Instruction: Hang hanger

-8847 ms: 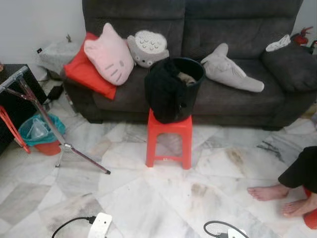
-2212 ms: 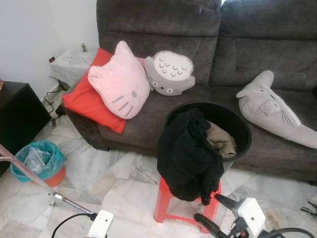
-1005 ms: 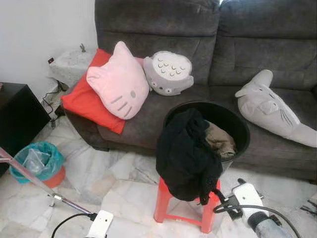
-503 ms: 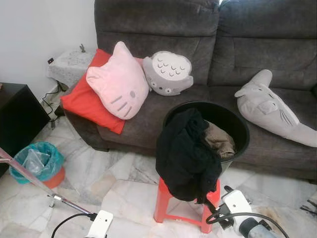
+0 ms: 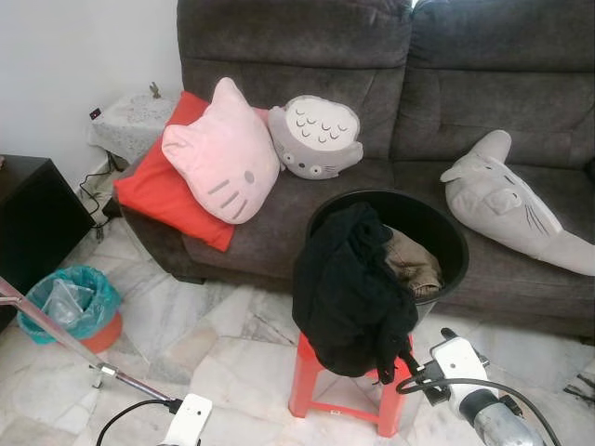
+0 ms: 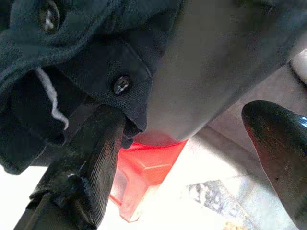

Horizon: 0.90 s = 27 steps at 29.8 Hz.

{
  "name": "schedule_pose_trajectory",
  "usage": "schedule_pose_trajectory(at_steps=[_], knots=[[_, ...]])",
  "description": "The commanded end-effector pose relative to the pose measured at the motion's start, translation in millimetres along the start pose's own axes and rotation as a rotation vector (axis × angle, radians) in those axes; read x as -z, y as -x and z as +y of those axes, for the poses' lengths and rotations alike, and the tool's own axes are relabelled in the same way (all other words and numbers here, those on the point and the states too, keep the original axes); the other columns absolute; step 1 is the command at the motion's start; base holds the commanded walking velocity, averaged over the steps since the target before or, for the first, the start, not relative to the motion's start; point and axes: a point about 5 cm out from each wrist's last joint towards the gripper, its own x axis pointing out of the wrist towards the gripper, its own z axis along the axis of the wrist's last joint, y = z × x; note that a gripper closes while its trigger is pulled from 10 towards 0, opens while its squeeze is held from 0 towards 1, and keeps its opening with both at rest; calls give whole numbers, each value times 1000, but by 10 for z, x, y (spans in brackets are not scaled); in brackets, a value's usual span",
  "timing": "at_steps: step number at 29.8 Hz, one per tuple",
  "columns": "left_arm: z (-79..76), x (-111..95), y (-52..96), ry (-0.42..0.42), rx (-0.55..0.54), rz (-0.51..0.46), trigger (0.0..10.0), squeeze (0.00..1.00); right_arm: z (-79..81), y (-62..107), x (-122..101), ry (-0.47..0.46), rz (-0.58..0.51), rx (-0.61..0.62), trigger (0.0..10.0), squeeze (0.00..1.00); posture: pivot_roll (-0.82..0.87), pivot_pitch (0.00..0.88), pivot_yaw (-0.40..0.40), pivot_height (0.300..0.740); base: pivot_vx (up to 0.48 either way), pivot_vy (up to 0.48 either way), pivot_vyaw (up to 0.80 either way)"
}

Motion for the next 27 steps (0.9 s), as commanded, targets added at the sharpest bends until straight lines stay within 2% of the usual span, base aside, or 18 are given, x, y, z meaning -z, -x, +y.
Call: schedule_pose_trajectory(at_steps=[1,3,4,7,11,16,17,18,19,20,27], knots=[[44,30,13,0,-16,5,10000,0,-15,-27,-29,11,-19,25,10000,0,-135,0,85,740,0,0,0],[44,30,13,0,-16,5,10000,0,-26,-41,-51,17,-31,36,10000,0,-135,0,85,740,0,0,0],[45,30,13,-1,-17,5,10000,0,-52,-78,-153,7,-88,62,10000,0,-134,0,85,740,0,0,0],[47,31,14,-2,-19,5,10000,0,-68,-107,-263,-6,-146,75,10000,0,-134,0,85,740,0,0,0],[49,30,14,-3,-20,5,10000,0,-69,-133,-301,-4,-160,79,10000,0,-134,0,85,740,0,0,0],[44,30,13,-4,-17,5,10000,0,54,-164,-212,19,-101,18,10000,0,-129,0,82,740,0,0,0],[43,31,13,-4,-16,6,10000,0,91,-161,-177,17,-85,5,4157,0,-129,0,83,740,0,0,0],[43,31,13,-3,-16,7,10000,0,99,-160,-168,17,-81,3,4157,0,-129,0,83,740,0,0,0],[43,31,13,-3,-15,7,10000,0,104,-159,-146,19,-66,5,275,0,-131,0,83,740,0,0,0],[42,32,13,-4,-15,8,10000,0,112,-153,-114,23,-49,5,0,0,-131,0,83,740,0,0,0],[41,33,13,-4,-15,8,10000,0,138,-126,-62,15,-38,3,0,0,-132,0,82,740,0,0,0]])
